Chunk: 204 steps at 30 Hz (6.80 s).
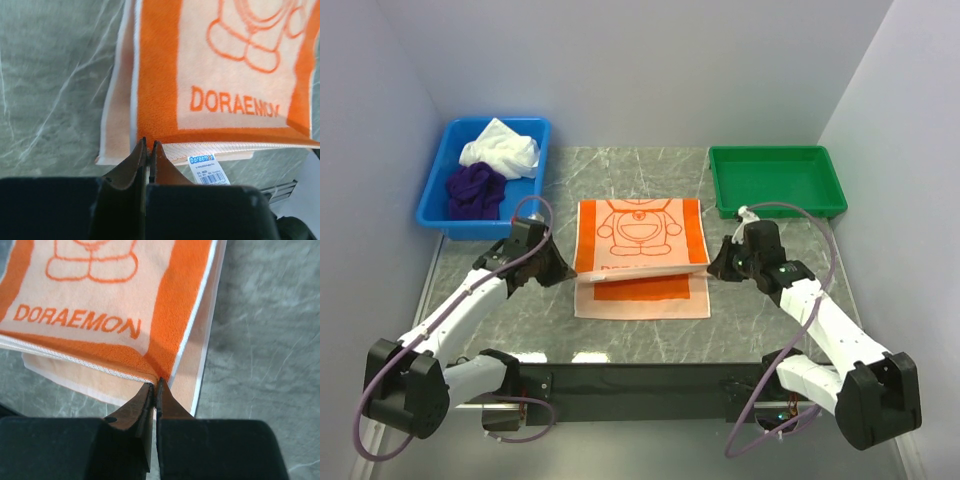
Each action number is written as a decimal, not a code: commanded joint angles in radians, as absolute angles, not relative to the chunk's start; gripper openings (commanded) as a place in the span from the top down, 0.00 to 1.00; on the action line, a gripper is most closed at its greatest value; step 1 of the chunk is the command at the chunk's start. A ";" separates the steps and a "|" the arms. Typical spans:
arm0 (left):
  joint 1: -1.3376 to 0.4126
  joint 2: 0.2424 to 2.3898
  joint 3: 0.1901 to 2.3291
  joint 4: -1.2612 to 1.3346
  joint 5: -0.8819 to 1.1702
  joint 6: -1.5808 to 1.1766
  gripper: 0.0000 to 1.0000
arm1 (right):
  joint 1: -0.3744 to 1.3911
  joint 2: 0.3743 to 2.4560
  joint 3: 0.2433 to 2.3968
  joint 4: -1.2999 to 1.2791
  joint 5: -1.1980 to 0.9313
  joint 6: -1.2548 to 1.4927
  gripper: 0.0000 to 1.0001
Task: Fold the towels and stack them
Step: Fold the towel
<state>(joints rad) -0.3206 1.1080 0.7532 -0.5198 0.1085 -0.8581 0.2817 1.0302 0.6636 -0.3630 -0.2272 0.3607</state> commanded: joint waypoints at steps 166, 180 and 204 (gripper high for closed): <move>-0.634 0.998 0.653 -0.687 -0.027 -1.063 0.33 | 0.522 1.043 0.583 -0.517 -0.002 0.551 0.55; -0.589 1.579 1.095 -0.563 -0.164 -0.842 0.44 | 0.503 1.417 0.903 -0.298 0.054 0.482 0.57; -0.589 1.250 0.620 -0.578 0.048 -0.899 0.43 | 0.500 1.250 0.606 -0.388 -0.184 0.545 0.55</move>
